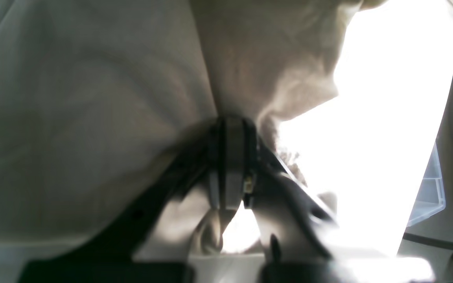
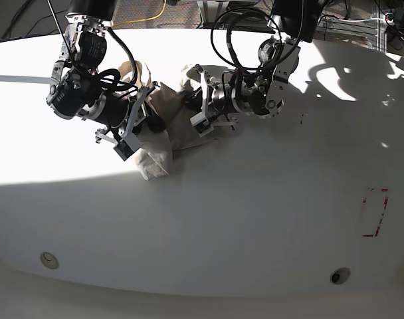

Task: Layout the t-shirt on the table in an organized manner, then fold the t-shirt properly
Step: 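Press both grippers together, bunching the shirt into a compact bundle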

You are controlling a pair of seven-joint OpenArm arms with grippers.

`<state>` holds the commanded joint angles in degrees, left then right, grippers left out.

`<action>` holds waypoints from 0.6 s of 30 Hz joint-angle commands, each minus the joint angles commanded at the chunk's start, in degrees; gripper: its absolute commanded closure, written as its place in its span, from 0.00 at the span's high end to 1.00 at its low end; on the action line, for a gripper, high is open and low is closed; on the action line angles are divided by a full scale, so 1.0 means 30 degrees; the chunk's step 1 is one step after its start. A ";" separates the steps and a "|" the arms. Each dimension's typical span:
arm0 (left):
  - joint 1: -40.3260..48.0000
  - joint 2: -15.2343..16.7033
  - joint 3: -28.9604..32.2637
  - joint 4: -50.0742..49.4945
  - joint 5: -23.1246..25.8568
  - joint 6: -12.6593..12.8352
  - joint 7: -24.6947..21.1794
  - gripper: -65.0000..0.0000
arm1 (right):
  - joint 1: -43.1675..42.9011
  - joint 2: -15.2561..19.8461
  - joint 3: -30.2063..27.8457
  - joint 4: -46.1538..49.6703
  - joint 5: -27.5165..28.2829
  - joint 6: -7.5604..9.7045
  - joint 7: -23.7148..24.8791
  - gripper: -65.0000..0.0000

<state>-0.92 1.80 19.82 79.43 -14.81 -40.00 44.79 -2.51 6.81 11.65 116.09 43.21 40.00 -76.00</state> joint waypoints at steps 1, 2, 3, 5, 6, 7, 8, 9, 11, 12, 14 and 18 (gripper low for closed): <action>-0.0029 0.0000 0.0000 -0.0117 -0.0029 0.0000 -0.0029 0.00 | 0.0117 -0.0088 -0.0264 0.0000 -0.0088 0.0000 0.0147 0.00; -0.0088 0.0000 0.0000 -0.0147 -0.0059 0.0000 -0.0029 0.00 | 0.0205 -0.0117 -0.0410 -0.0029 -0.0117 0.0000 0.0264 0.00; -0.0176 0.0000 0.0000 -0.0117 -0.0059 0.0000 -0.0029 0.00 | 0.0205 -0.0088 -0.0498 -0.0029 -0.0117 0.0000 0.0322 0.00; -0.0293 0.0000 0.0000 -0.0117 -0.0088 0.0000 -0.0029 0.00 | 0.0264 -0.0088 -0.0645 -0.0059 -0.0147 0.0000 0.0498 0.00; -0.0293 0.0000 0.0000 -0.0117 -0.0088 0.0000 -0.0029 0.00 | 0.0264 -0.0088 -0.0703 -0.0059 -0.0147 0.0000 0.0557 0.00; -0.0293 0.0000 0.0000 -0.0117 -0.0088 0.0000 -0.0029 0.00 | 0.0264 -0.0088 -0.0850 -0.0088 -0.0147 0.0000 0.0586 0.00; -0.0293 0.0000 0.0000 -0.0117 -0.0088 0.0000 -0.0029 0.00 | 0.0293 -0.0088 -0.0938 -0.0088 -0.0147 0.0000 0.0586 0.00; -0.0322 0.0000 0.0000 -0.0117 -0.0088 0.0000 -0.0029 0.00 | 0.0293 -0.0088 -0.0967 -0.0117 -0.0147 0.0000 0.0586 0.00; -0.0322 0.0000 0.0000 -0.0117 -0.0117 0.0000 -0.0029 0.00 | 0.0322 -0.0088 -0.1084 -0.0117 -0.0147 0.0000 0.0586 0.02; -0.0322 0.0000 0.0000 -0.0117 -0.0117 0.0000 -0.0029 0.00 | 0.0381 -0.0088 -0.1143 -0.0117 -0.0147 0.0000 0.0586 0.05; -0.0322 0.0000 -0.0029 -0.0088 -0.0117 0.0000 -0.0029 0.00 | 0.0410 -0.0088 -0.1436 -0.0147 -0.0147 0.0000 0.0586 0.15; -0.0352 0.0000 -0.0117 -0.0088 -0.0147 0.0000 -0.0029 0.00 | 0.0410 -0.0059 -0.1553 -0.0147 -0.0147 0.0000 0.0615 0.43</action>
<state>-1.98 1.80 19.47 79.16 -15.25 -40.00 44.70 -1.27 6.64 6.99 115.65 42.77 40.00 -74.15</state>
